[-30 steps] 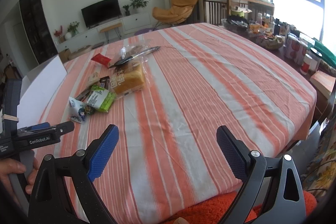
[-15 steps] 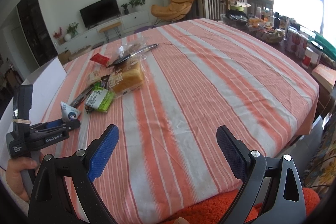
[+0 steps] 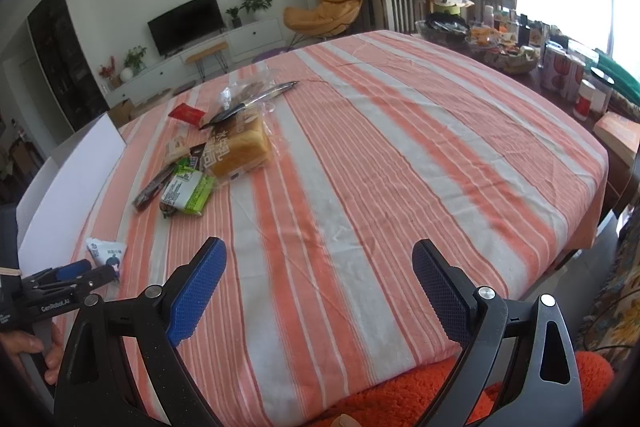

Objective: Organize snacks
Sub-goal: 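Grasp the white triangular bag with the left tool while the right tool grasps the green snack packet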

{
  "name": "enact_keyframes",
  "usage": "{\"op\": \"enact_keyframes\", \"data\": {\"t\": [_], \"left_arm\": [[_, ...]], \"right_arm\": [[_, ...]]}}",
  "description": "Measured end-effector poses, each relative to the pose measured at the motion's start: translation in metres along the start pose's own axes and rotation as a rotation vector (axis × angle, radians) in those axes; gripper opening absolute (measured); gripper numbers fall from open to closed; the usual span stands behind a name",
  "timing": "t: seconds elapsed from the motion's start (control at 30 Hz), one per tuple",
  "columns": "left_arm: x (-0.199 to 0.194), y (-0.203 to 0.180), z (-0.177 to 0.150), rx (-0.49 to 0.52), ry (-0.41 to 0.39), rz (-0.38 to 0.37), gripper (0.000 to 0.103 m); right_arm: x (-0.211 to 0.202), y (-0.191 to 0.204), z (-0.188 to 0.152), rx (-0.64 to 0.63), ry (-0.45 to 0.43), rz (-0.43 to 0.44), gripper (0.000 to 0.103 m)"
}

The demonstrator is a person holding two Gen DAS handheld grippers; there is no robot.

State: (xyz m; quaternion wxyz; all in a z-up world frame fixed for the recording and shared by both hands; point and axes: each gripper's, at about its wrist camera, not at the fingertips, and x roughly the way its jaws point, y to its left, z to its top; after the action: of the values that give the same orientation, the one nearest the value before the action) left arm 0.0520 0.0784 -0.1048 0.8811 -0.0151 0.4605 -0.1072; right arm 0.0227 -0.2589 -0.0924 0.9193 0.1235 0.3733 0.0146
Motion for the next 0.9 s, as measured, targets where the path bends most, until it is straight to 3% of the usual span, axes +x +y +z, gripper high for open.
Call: {"op": "enact_keyframes", "data": {"t": [0.27,0.37,0.4,0.53,0.63,0.77,0.9], "left_arm": [[0.027,-0.015,0.008,0.047,0.016,0.056,0.078],[0.026,-0.016,0.006,0.052,-0.017,0.120,0.048],[0.025,-0.014,0.005,0.040,-0.020,0.106,0.045],[0.017,-0.003,0.001,-0.019,-0.039,0.076,0.043],[0.013,0.006,-0.002,-0.066,-0.044,0.055,0.043],[0.005,0.015,-0.010,-0.113,-0.049,0.046,0.042],[-0.002,0.017,-0.017,-0.096,-0.055,0.051,0.042]], "right_arm": [[0.003,-0.002,0.000,0.012,0.016,0.009,0.096],[0.009,-0.004,0.002,0.018,0.054,0.036,0.096],[0.012,-0.002,0.004,0.012,0.078,0.050,0.096],[0.040,0.027,0.014,0.003,0.199,0.231,0.096],[0.090,0.062,0.025,0.062,0.339,0.350,0.096],[0.149,0.091,0.046,0.131,0.374,0.289,0.095],[0.167,0.117,0.057,0.059,0.375,0.233,0.093]]}}
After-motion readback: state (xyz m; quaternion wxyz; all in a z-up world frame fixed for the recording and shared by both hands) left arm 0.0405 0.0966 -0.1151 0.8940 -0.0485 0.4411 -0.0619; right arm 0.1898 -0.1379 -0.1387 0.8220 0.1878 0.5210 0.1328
